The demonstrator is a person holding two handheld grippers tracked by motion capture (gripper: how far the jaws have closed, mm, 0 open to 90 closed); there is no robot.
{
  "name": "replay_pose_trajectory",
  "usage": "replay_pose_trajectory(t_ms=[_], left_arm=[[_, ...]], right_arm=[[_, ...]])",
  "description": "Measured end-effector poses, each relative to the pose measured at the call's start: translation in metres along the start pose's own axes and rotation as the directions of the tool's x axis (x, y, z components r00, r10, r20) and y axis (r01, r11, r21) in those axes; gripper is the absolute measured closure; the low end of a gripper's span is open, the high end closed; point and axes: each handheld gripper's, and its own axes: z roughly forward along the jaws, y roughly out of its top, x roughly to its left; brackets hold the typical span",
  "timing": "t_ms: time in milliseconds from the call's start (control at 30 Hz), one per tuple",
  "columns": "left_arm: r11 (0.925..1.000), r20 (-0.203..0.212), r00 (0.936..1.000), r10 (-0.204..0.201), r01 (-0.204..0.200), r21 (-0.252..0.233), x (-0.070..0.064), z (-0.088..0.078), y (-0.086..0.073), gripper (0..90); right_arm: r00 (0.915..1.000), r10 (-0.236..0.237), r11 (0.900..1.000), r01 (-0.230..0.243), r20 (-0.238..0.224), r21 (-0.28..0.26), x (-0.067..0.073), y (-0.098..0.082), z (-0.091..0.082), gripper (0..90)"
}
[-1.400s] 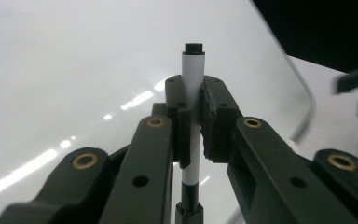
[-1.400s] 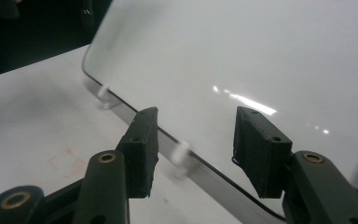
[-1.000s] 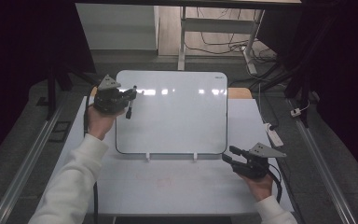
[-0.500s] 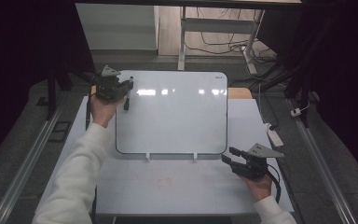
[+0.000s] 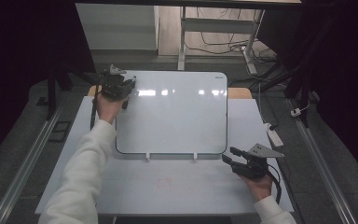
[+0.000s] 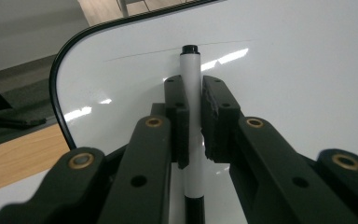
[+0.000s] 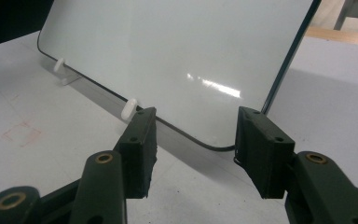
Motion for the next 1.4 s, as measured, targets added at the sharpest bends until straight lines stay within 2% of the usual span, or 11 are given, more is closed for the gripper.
replay_pose_trajectory(t_ms=[200,367,433,533,633,733,833,967,1100,1267,1400], left_arm=[[0.9995,-0.02,0.9995,0.026,-0.027,-0.017,-0.004,-0.002,0.001,73.8],[0.997,-0.007,0.9988,0.049,-0.05,-0.059,-0.007,-0.017,0.0,64.5],[0.9954,0.024,0.9979,0.061,-0.059,-0.075,-0.009,-0.026,-0.004,57.4],[0.9944,0.104,0.9925,0.065,-0.055,-0.09,-0.013,-0.042,-0.015,50.0],[0.9927,0.153,0.9826,0.105,-0.094,-0.075,-0.021,-0.061,-0.034,44.5],[0.9929,0.205,0.9724,0.111,-0.099,-0.065,-0.027,-0.079,-0.059,40.3],[0.9943,0.234,0.9667,0.105,-0.096,-0.046,-0.031,-0.093,-0.088,38.1],[0.9982,0.262,0.9631,0.059,-0.059,-0.009,-0.03,-0.104,-0.122,35.1],[0.9985,0.239,0.97,0.044,-0.051,0.021,-0.028,-0.113,-0.154,32.6],[0.9992,0.262,0.9651,-0.012,0.001,0.04,-0.026,-0.12,-0.187,30.8],[0.9984,0.279,0.9599,-0.024,0.008,0.057,-0.031,-0.124,-0.209,30.1]], right_arm=[[1.0,-0.001,1.0,0.001,0.003,-0.002,0.0,0.0,0.0,47.9],[1.0,-0.002,1.0,0.002,0.005,-0.003,-0.001,0.0,-0.001,47.6],[1.0,-0.007,1.0,0.007,0.004,-0.004,-0.002,0.0,-0.002,47.3],[0.9995,-0.029,1.0,0.029,0.009,0.002,-0.004,-0.001,-0.003,46.4],[0.9992,-0.039,0.999,0.039,0.009,0.003,-0.007,-0.001,-0.005,45.0],[0.9983,-0.056,0.998,0.056,0.014,0.003,-0.009,-0.001,-0.008,43.3],[0.9974,-0.07,0.998,0.07,0.017,0.005,-0.01,-0.001,-0.011,42.1],[0.9943,-0.101,0.995,0.101,0.032,0.017,-0.009,-0.002,-0.012,41.0],[0.9904,-0.132,0.991,0.131,0.039,0.031,-0.007,-0.004,-0.012,40.6],[0.9895,-0.138,0.99,0.137,0.041,0.043,-0.009,-0.007,-0.014,40.4],[0.9903,-0.13,0.991,0.127,0.049,0.051,-0.012,-0.011,-0.015,40.4]])
